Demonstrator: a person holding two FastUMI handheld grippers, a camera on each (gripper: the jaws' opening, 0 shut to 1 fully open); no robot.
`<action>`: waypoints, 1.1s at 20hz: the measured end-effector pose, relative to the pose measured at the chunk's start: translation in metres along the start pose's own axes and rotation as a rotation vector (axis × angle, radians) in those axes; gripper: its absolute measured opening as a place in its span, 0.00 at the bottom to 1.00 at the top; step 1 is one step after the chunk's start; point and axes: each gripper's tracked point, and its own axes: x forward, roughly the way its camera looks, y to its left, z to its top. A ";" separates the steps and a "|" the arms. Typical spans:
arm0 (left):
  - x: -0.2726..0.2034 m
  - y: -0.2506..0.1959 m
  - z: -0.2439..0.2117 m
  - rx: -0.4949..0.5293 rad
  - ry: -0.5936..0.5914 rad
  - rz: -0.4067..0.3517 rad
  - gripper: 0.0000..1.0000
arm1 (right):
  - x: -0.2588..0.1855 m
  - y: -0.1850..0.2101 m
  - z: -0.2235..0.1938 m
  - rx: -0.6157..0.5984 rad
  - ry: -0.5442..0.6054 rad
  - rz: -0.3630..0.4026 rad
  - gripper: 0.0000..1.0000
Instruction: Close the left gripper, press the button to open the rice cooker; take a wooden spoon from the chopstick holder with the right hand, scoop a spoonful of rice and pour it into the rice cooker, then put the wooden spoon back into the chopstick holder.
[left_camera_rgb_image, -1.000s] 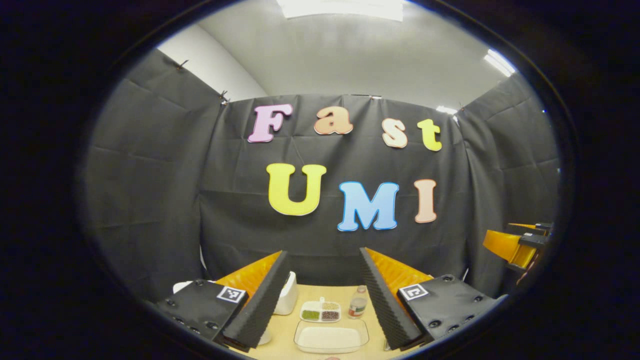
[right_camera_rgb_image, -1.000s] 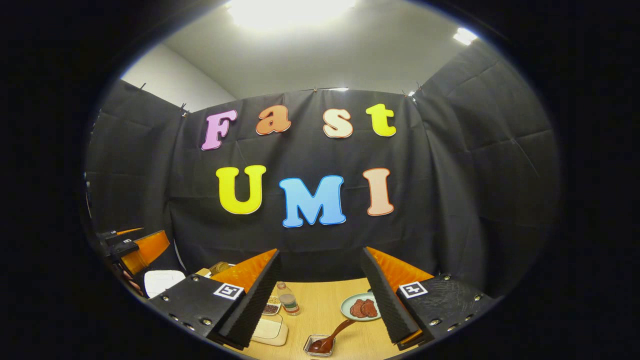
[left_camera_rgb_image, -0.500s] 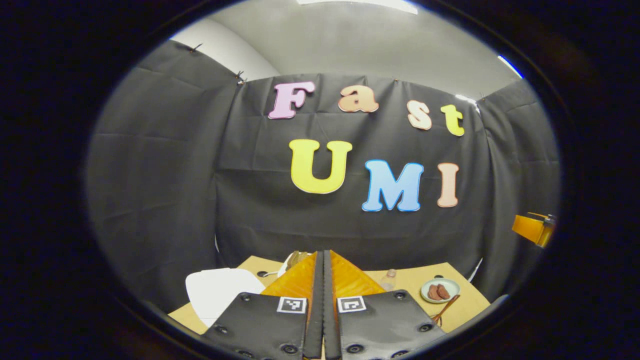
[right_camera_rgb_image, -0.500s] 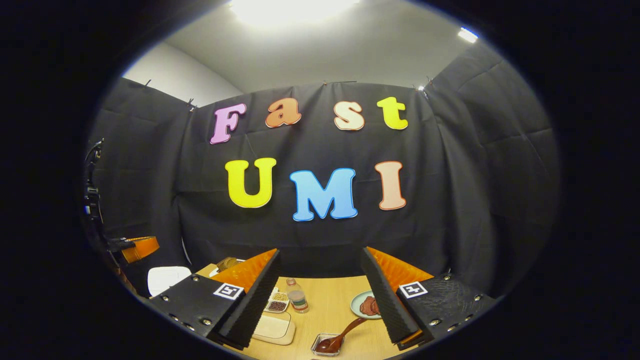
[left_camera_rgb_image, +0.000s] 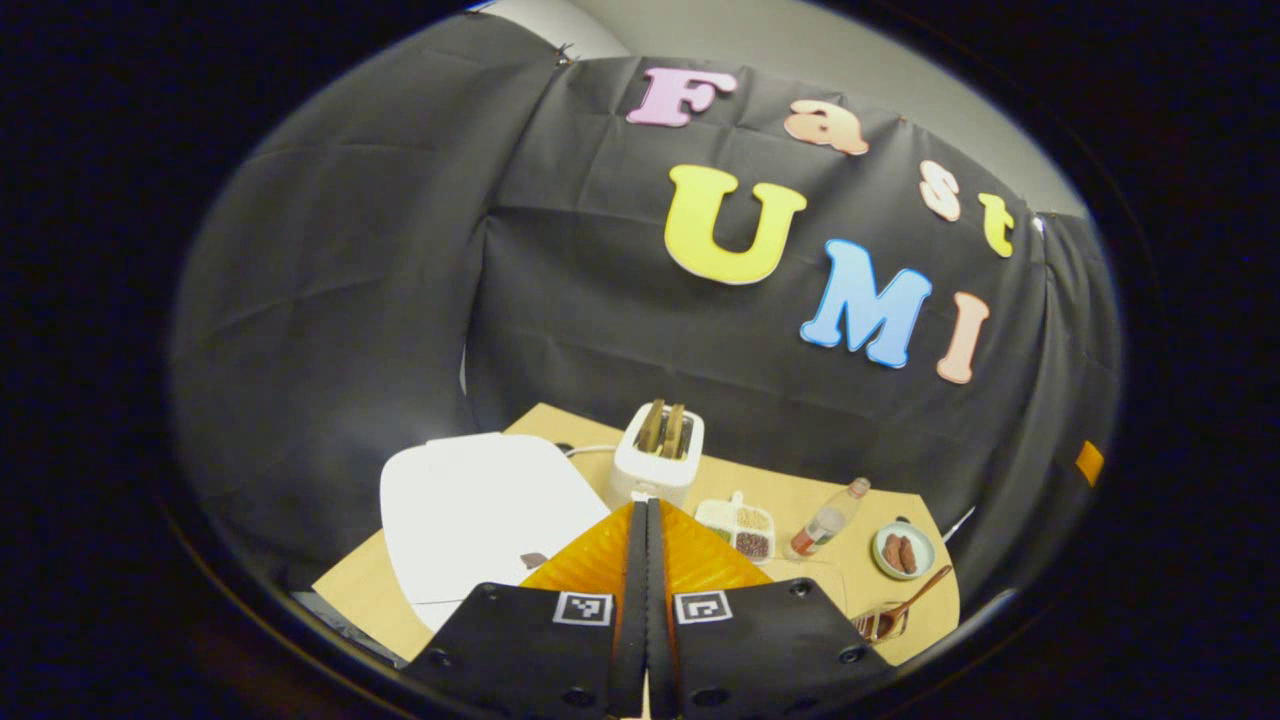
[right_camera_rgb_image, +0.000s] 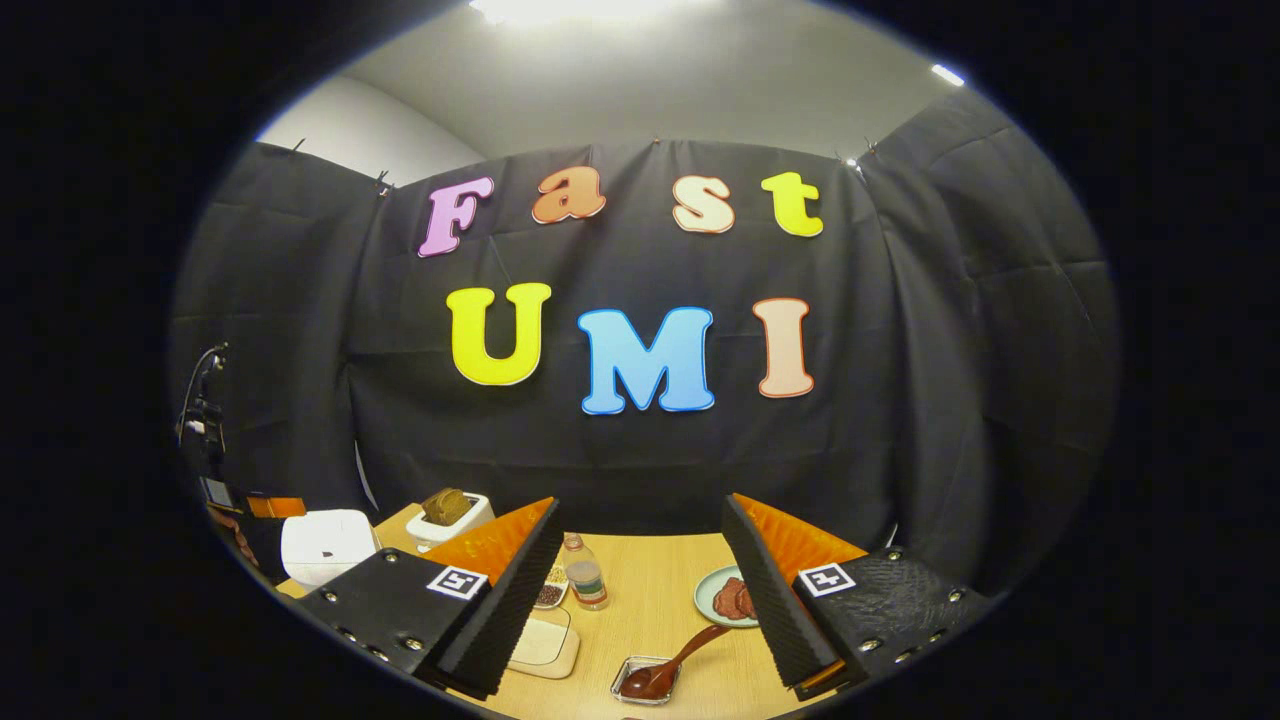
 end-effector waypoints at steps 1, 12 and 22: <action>0.010 0.008 -0.007 -0.036 0.031 0.005 0.09 | 0.001 0.000 -0.002 0.006 0.010 -0.002 0.97; 0.061 0.087 -0.059 -0.061 0.189 0.123 0.09 | 0.004 -0.014 -0.017 0.026 0.059 -0.040 0.98; 0.054 0.091 -0.050 -0.010 0.147 0.153 0.09 | 0.008 -0.008 -0.009 0.012 0.040 -0.021 0.97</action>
